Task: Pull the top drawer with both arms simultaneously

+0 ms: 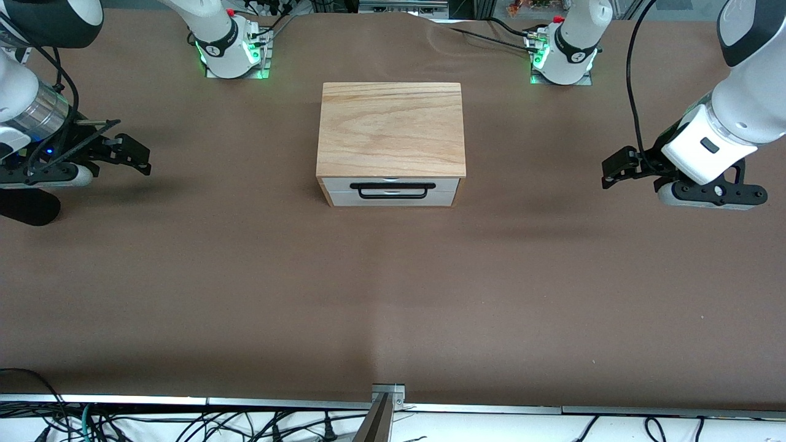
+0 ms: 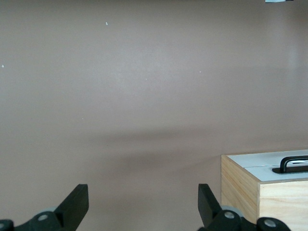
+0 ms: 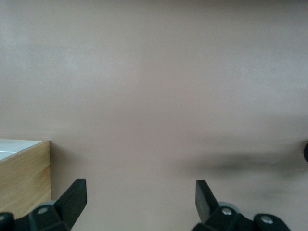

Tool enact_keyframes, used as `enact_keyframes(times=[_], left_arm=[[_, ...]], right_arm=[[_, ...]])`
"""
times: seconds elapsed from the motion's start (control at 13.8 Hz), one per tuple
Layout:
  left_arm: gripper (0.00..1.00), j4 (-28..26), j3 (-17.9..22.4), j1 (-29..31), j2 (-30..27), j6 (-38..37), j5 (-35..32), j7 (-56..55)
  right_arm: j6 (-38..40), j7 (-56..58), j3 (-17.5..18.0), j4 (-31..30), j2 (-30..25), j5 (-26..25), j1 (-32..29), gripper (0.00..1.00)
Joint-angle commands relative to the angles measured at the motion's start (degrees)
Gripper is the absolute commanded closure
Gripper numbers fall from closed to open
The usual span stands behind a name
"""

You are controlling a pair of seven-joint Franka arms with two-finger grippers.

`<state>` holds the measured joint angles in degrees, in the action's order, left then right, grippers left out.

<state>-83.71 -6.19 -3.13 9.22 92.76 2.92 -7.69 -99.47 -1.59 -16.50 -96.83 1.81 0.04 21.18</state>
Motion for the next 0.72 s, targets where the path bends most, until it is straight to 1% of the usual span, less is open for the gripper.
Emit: enact_keyframes(times=[0.0,0.29,0.65], left_arm=[[0.00,-1.02,-0.22,0.14,-1.05,0.67,-1.08,0.22],[0.00,-1.02,-0.22,0.14,-1.05,0.67,-0.81,0.48],[0.00,-1.02,-0.22,-0.03,2.46,0.67,1.03,0.93]], right_arm=[[0.60,0.36,0.16,-0.03,-0.23,-0.22,0.53,0.00],[0.68,0.27,0.16,0.06,0.21,-0.22,1.15,0.00],[0.33,0.44,0.16,0.24,1.70,-0.22,3.08,0.00]])
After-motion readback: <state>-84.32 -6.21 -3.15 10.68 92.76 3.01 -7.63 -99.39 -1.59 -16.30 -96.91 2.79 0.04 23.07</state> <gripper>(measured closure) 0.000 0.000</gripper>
